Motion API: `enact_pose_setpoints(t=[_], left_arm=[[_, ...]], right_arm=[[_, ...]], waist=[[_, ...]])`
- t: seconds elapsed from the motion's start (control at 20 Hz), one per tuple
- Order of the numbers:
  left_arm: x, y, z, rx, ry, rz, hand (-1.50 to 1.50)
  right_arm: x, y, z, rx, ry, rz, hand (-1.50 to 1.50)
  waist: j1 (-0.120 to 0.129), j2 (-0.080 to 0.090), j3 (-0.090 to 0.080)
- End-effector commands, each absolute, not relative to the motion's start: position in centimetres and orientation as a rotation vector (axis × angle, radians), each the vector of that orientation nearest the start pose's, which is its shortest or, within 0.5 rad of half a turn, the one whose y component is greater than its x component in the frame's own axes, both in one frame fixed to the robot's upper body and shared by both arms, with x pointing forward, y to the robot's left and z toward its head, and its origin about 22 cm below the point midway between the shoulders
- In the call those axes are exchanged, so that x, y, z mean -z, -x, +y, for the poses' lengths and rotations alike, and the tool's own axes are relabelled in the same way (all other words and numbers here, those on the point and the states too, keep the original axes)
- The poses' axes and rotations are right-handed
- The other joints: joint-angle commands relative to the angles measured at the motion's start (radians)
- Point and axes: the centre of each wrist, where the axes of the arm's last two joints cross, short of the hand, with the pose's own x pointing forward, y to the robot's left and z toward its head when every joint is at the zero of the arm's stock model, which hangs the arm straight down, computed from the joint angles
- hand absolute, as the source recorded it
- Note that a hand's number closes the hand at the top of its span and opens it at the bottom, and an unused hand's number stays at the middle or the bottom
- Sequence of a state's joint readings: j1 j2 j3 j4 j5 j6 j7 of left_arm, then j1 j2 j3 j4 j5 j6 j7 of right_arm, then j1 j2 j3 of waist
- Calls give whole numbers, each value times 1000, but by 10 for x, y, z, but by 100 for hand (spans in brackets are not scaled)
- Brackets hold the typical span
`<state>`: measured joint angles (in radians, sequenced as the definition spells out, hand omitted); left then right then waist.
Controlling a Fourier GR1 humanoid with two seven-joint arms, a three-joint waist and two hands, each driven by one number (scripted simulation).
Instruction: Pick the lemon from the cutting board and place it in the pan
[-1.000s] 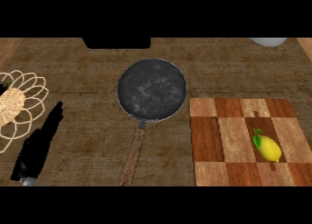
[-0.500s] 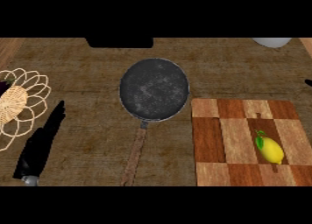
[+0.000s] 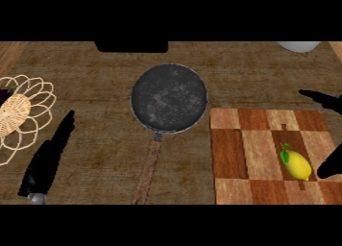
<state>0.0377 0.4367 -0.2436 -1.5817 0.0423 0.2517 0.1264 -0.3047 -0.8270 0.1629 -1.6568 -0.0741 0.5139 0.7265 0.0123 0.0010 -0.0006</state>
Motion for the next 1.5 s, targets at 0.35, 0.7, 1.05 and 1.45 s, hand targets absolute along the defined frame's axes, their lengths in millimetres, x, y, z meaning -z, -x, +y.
enact_pose_setpoints(t=[0.35,0.7,1.05,1.45], left_arm=[[-19,-231,267,267,-335,-1396,0],[-10,-236,281,260,-333,-1402,0],[0,-223,282,244,-341,-1378,0],[-7,-222,299,265,-331,-1391,0]], right_arm=[[-153,-305,-274,-1191,548,-580,-150],[-148,-315,-268,-1196,507,-583,-150],[-102,-289,-263,-1233,562,-477,-150],[-92,-286,-247,-1228,572,-445,-150]], waist=[[1,0,0],[-5,0,0],[-11,-1,0],[-12,-2,0]])
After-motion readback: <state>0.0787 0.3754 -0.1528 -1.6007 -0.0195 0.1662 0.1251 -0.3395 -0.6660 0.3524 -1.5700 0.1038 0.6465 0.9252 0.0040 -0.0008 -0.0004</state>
